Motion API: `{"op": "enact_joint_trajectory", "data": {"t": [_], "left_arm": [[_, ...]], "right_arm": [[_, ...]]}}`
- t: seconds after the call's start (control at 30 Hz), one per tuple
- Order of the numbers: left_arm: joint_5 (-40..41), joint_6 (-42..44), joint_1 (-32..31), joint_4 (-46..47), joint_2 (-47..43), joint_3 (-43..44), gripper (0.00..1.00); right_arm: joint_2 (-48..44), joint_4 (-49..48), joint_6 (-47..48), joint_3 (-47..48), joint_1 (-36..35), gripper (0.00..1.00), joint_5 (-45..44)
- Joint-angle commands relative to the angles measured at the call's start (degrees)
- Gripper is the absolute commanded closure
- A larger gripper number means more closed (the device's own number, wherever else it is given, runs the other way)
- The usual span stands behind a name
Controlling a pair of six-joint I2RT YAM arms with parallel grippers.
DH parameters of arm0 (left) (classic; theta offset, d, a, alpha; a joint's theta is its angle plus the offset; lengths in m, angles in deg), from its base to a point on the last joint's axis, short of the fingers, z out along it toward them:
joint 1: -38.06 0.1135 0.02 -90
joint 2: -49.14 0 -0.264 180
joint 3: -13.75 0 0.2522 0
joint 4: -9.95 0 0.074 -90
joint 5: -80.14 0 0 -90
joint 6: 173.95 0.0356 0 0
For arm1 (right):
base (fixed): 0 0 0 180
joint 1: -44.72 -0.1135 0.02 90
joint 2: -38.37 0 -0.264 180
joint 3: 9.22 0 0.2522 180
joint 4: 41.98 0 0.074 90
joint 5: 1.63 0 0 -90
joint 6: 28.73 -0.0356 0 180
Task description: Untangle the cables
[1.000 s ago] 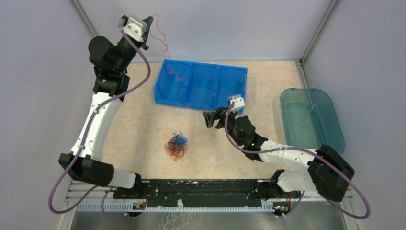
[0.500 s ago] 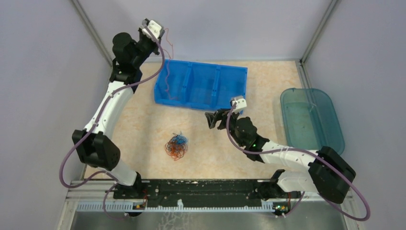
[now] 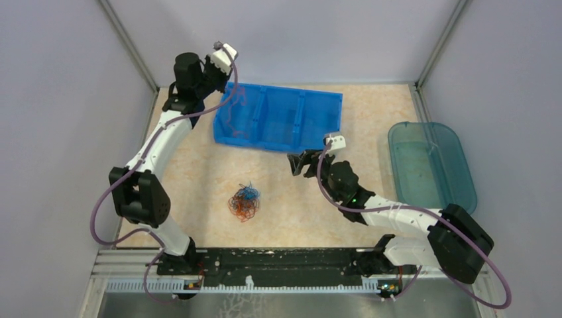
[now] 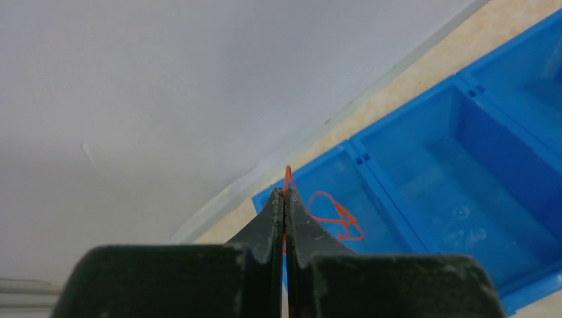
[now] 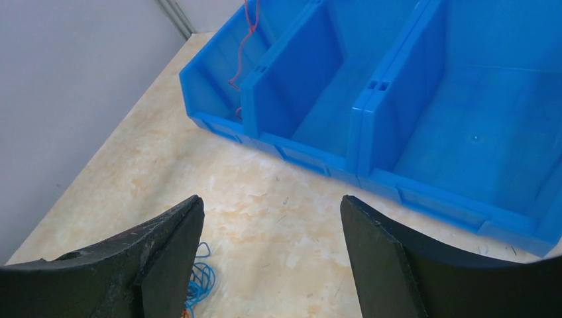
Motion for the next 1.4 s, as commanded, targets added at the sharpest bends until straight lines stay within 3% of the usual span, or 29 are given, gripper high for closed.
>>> {"op": "enact_joint_trajectory", "data": {"t": [0.0,0.53,0.57,0.6,0.67,0.87,0.97,1.17,1.37], "left_arm": [[5.4,2.9,-0.2,-5.7,1.3,-3.0,1.00],[10.9,2.9,-2.9,-6.3,8.7,-2.8,0.99],[11.4,2.9,-2.9,-7.0,9.3,-2.1,0.96],[11.9,2.8,-2.9,-7.8,9.8,-1.1,0.87],[11.6,3.0,-2.8,-11.0,10.8,1.6,0.52],[5.4,2.0,-2.1,-22.3,9.6,9.9,0.15],[3.0,1.8,-1.8,-25.9,6.9,10.5,0.06],[-4.3,2.6,-0.9,-36.8,1.0,8.7,0.00],[-13.8,9.5,-0.9,-44.6,-11.3,-7.0,0.00]], "right_arm": [[-1.3,-2.4,-1.3,0.8,0.3,0.24,1.1],[-2.4,2.6,-3.7,2.7,0.3,0.26,4.1],[-2.3,3.0,-3.4,3.1,0.3,0.26,4.7],[-2.2,3.6,-2.9,3.5,0.3,0.26,5.1],[-2.0,5.2,-2.7,4.3,0.3,0.26,6.1],[-1.4,6.3,-2.8,4.4,0.3,0.25,8.9],[-0.2,6.7,-3.0,4.8,0.3,0.25,10.8],[1.9,7.5,-1.7,7.0,0.2,0.25,17.1],[8.5,5.7,-0.5,10.4,-2.8,0.30,25.6]]}}
